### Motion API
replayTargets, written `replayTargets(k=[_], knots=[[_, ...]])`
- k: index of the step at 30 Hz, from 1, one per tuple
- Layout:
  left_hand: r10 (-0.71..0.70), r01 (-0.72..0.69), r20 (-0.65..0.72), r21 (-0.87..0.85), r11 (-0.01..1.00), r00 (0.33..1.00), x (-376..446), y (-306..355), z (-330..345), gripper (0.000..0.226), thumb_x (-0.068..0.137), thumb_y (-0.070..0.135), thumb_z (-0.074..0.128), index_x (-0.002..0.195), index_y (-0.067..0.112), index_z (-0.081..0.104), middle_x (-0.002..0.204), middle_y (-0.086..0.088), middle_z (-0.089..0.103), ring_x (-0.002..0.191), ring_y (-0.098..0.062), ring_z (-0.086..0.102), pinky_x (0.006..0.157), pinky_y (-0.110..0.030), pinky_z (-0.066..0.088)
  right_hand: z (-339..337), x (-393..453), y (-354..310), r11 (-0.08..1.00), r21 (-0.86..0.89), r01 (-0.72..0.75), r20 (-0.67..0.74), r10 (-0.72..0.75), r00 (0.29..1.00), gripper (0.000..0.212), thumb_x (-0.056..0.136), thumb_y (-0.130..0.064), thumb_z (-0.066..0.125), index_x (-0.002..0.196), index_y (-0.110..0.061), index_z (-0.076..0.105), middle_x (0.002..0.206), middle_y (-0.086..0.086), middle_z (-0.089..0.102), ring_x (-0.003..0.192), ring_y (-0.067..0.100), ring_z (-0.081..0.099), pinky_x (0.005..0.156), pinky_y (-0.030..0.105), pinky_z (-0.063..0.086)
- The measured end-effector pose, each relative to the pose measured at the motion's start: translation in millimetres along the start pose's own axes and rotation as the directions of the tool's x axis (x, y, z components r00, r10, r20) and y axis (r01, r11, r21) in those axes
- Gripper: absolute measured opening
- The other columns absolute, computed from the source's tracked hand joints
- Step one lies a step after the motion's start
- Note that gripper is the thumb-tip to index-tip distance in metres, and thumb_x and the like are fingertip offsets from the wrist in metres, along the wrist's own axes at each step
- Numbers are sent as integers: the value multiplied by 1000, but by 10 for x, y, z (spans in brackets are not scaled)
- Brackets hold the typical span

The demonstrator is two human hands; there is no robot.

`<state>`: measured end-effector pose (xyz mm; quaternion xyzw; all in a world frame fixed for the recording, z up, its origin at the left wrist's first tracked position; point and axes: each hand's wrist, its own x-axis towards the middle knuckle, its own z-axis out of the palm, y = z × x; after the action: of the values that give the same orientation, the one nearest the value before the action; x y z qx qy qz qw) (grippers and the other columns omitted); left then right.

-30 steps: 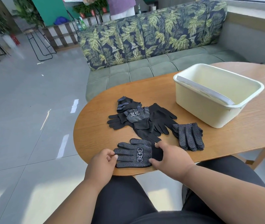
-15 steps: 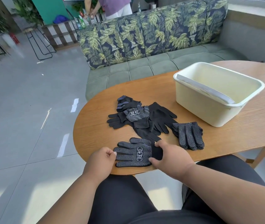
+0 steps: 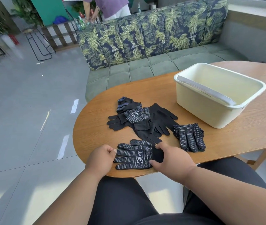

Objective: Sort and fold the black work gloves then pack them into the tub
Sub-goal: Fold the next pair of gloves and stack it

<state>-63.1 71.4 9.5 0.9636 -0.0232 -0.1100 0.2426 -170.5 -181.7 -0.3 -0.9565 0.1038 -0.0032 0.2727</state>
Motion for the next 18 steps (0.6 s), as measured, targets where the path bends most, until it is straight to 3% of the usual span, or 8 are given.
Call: replayTargets(k=[3, 8, 13, 18], knots=[[-1, 1, -23, -6, 1000, 1000, 24, 62, -31, 19, 100, 47, 57, 94, 32, 67, 90, 13, 71, 85, -10, 65, 82, -39, 59, -3, -4, -1, 1000, -2, 2, -3, -2, 1000, 60, 83, -65, 64, 134, -36, 50, 102, -11, 72, 94, 13, 69, 78, 27, 57], [6, 0, -65, 93, 996, 998, 69, 220, -37, 33, 98, 60, 54, 95, 32, 69, 84, 11, 70, 79, -10, 64, 66, -29, 51, -2, -2, -13, 1000, -11, 6, -4, -6, 1000, 60, 83, -65, 63, 133, -36, 50, 100, -11, 72, 94, 14, 69, 79, 29, 58], [-15, 20, -30, 171, 985, 999, 154, 283, 26, 29, 97, 56, 61, 93, 29, 71, 85, 10, 71, 81, -15, 66, 73, -32, 58, 2, 1, 4, 1000, -10, 15, -1, -15, 1000, 59, 83, -65, 63, 133, -36, 49, 103, -11, 73, 95, 14, 69, 79, 29, 58], [-27, 27, 2, 69, 997, 1000, 221, 280, 57, 22, 100, 48, 61, 95, 29, 73, 88, 10, 73, 85, -16, 67, 84, -36, 59, 11, 11, 7, 1000, -3, 13, 0, -13, 1000, 60, 83, -66, 63, 134, -37, 49, 98, -11, 72, 93, 13, 68, 79, 28, 58]])
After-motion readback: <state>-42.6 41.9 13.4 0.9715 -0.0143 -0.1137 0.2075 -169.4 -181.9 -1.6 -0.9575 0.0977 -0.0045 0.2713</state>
